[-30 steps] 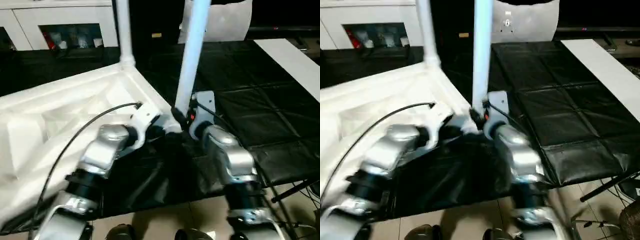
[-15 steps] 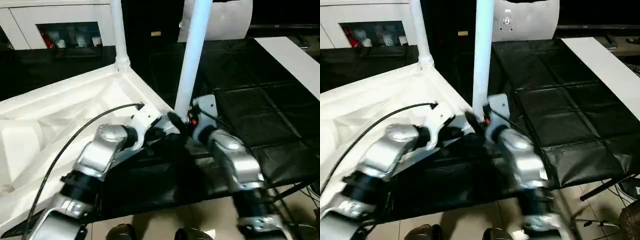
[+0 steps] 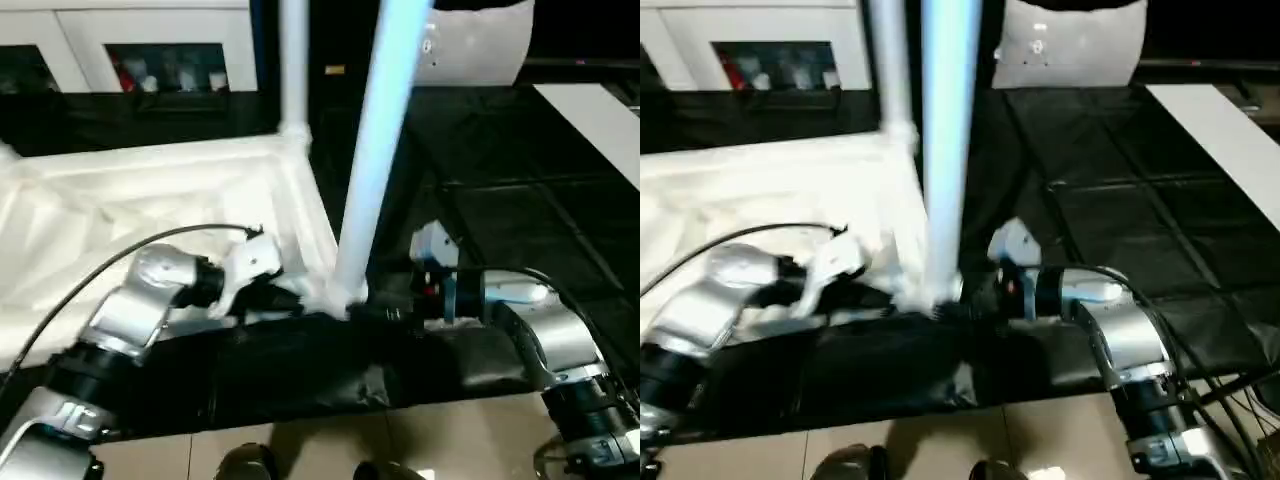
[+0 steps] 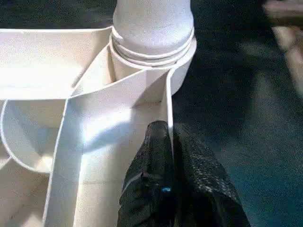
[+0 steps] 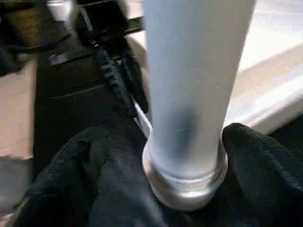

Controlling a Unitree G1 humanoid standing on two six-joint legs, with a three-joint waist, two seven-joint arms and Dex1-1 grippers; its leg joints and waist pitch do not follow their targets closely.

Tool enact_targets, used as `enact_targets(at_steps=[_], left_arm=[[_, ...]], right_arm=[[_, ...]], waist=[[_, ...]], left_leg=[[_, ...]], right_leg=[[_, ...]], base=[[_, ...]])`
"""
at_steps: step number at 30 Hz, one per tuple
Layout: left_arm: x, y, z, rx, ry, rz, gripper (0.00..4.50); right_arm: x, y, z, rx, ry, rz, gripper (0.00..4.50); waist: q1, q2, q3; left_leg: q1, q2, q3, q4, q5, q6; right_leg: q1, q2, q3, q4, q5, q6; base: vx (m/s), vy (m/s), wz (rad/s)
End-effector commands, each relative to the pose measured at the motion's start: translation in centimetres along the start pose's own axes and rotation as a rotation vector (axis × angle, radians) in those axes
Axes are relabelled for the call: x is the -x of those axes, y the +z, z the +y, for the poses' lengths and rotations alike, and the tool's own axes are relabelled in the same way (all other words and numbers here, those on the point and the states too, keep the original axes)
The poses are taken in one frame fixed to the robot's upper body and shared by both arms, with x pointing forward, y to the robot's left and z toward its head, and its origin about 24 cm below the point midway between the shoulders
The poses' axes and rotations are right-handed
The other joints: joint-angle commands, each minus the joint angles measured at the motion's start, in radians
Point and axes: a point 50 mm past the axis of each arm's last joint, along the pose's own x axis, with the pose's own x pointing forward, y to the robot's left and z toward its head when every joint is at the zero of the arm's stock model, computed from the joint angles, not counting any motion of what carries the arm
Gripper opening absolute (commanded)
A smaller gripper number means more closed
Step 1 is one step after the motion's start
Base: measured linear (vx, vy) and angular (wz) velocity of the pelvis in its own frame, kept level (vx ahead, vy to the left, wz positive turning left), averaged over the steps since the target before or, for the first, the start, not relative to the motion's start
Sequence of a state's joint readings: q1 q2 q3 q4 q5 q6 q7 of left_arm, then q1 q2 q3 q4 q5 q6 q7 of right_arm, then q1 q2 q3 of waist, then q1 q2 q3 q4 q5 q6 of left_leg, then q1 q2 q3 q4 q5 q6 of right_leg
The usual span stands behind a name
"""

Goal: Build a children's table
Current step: Rotate leg to tighten

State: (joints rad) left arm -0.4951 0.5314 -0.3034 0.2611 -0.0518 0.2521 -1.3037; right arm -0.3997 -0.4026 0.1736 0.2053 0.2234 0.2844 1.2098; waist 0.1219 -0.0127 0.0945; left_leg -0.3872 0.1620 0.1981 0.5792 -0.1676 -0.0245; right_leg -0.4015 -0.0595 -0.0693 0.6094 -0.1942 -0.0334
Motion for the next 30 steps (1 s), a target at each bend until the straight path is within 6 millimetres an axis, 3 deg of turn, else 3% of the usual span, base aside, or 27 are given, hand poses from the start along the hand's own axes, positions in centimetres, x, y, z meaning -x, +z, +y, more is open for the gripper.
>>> enact_targets(at_steps=[1,6,8,10,12,20,30], left_arm=[[-0.4,1.0,-0.6,-0.071,-0.117,-0.025,0.0],[0.2,0.8,-0.9,-0.101,-0.204,-0.003,0.0],[0.2,0.8,-1.0,-0.104,-0.219,-0.002,0.0],[0.2,0.8,-1.2,-0.105,-0.242,0.001,0.0],[0.1,0.8,-1.5,-0.11,-0.262,0.002,0.0],[-0.1,0.9,-1.9,-0.117,-0.299,-0.005,0.0],[-0.4,1.1,-1.8,-0.09,-0.251,-0.038,0.0]], right_arm=[[0.3,0.3,-0.2,0.017,0.045,0.008,3.87],[0.3,0.6,-0.3,0.007,0.134,0.01,3.45],[0.2,0.6,-0.2,-0.002,0.156,0.008,3.26],[0.1,0.6,0.0,-0.015,0.193,0.011,3.05],[0.0,0.5,0.3,-0.026,0.231,0.013,2.96],[-0.9,0.3,0.7,-0.035,0.268,0.004,2.24],[-1.0,0.2,1.6,-0.102,0.3,-0.021,1.99]], waist=[[-0.003,0.007,-0.068],[0.008,-0.002,-0.067],[0.013,0.001,-0.069],[0.015,-0.004,-0.071],[0.017,-0.002,-0.071],[0.019,-0.001,-0.069],[0.02,0.0,-0.07]], left_leg=[[0.03,0.086,-0.037,-0.064,-0.178,0.058],[0.032,0.086,-0.035,-0.065,-0.197,0.048],[0.033,0.088,-0.035,-0.064,-0.19,0.045],[0.033,0.088,-0.035,-0.064,-0.187,0.045],[0.031,0.088,-0.036,-0.063,-0.177,0.048],[0.031,0.087,-0.037,-0.065,-0.195,0.034],[0.032,0.087,-0.036,-0.063,-0.183,0.037]], right_leg=[[0.043,-0.107,0.062,-0.069,-0.157,-0.227],[0.042,-0.109,0.063,-0.073,-0.227,-0.21],[0.039,-0.109,0.062,-0.07,-0.217,-0.21],[0.041,-0.107,0.062,-0.067,-0.202,-0.214],[0.041,-0.108,0.061,-0.065,-0.188,-0.217],[0.04,-0.11,0.062,-0.07,-0.235,-0.205],[0.04,-0.109,0.062,-0.067,-0.207,-0.209]], base=[[0.0,0.0,0.0],[0.0,0.0,0.0],[0.0,0.0,0.0],[0.0,0.0,0.0],[0.0,0.0,0.0],[0.0,0.0,0.0],[0.0,0.0,0.0]])
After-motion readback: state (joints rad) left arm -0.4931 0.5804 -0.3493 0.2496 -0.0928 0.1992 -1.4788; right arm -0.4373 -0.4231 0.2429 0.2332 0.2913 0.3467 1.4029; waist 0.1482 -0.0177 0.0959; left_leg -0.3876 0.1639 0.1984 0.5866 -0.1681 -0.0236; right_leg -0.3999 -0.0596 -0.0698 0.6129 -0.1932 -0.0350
